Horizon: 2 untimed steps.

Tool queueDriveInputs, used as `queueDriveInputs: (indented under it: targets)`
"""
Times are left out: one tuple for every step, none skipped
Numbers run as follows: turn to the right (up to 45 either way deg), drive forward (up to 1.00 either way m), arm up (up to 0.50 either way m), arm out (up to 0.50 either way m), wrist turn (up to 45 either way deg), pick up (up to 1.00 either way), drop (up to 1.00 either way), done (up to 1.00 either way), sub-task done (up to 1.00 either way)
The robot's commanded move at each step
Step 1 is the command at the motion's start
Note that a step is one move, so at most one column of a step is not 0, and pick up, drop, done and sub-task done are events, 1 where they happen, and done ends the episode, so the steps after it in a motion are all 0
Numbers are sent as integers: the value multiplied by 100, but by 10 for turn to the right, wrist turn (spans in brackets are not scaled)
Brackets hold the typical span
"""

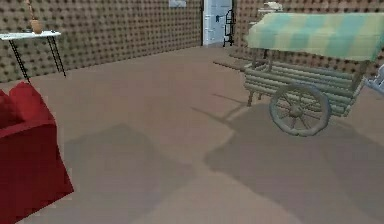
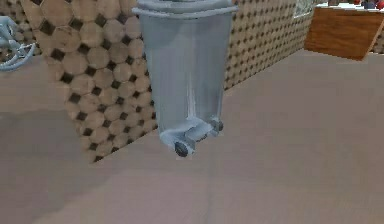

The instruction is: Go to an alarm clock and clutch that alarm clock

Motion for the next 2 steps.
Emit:
queueDriveInputs:
  targets:
    - [360, 0, 0, 0, 0, 0, 0, 0, 0]
    - [0, 100, 0, 0, 0, 0, 0, 0, 0]
